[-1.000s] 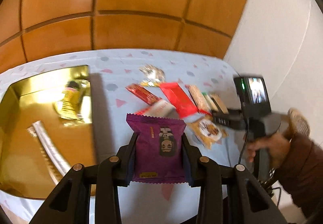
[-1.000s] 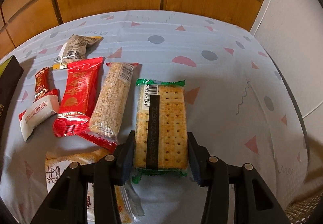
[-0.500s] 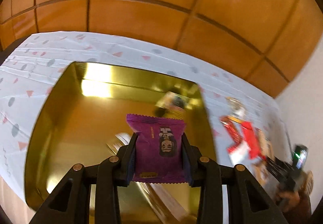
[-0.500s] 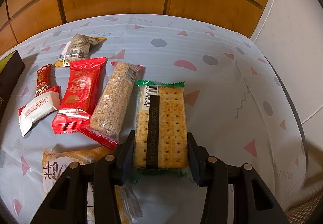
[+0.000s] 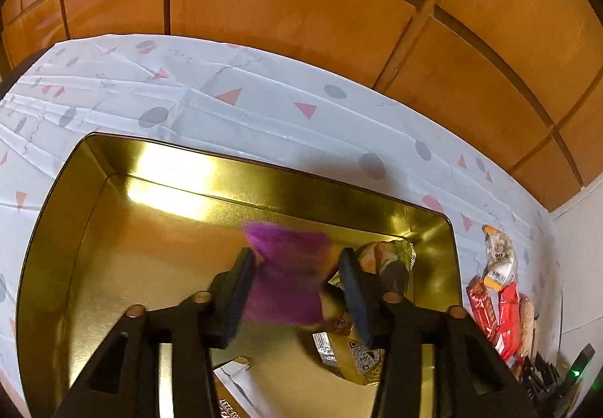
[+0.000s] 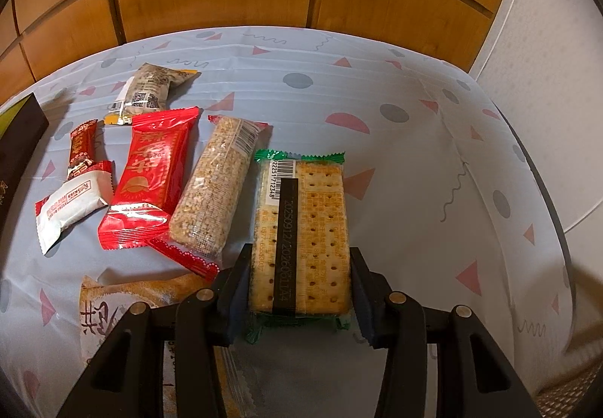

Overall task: Organize snacks
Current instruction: 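Drop the purple cake packet into the tin with the left gripper, then carry the cracker pack into the tin and release it with the right gripper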

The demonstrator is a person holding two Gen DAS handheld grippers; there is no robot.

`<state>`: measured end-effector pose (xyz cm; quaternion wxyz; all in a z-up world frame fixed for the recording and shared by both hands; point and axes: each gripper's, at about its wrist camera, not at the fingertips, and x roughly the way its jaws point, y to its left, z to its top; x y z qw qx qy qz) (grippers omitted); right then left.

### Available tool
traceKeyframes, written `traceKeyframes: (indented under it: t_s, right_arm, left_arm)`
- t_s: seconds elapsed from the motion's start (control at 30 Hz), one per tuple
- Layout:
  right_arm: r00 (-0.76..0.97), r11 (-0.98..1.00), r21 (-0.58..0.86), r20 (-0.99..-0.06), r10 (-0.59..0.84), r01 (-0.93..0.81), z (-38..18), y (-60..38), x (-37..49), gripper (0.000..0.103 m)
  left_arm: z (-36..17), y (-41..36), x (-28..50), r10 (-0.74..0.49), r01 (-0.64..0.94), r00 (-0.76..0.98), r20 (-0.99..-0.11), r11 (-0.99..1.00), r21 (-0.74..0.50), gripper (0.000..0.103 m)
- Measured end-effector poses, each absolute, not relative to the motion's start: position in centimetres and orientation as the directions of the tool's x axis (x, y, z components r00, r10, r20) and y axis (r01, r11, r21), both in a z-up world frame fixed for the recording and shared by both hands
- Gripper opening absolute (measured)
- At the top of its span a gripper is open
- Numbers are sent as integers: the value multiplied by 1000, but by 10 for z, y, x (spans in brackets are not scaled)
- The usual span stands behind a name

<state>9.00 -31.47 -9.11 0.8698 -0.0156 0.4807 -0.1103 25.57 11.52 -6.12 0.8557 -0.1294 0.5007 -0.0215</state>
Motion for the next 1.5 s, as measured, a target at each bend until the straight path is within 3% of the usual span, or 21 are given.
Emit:
traceKeyframes:
  t_s: [0.67, 1.0, 1.5]
  right_arm:
    - [517, 974, -113, -832, -200, 195, -91, -316, 90, 47]
    - [547, 937, 182, -837, -12, 299, -70, -338, 83, 47]
    - [617, 931, 332, -767, 173, 152, -29, -280, 68, 47]
  left_arm:
    - [-19, 103, 109, -20, -99, 626, -779, 989, -105, 61]
    - [-19, 98, 89, -20, -78, 632, -775, 993, -90, 62]
    - [-21, 107, 80, -16, -95, 634, -773, 991, -99, 62]
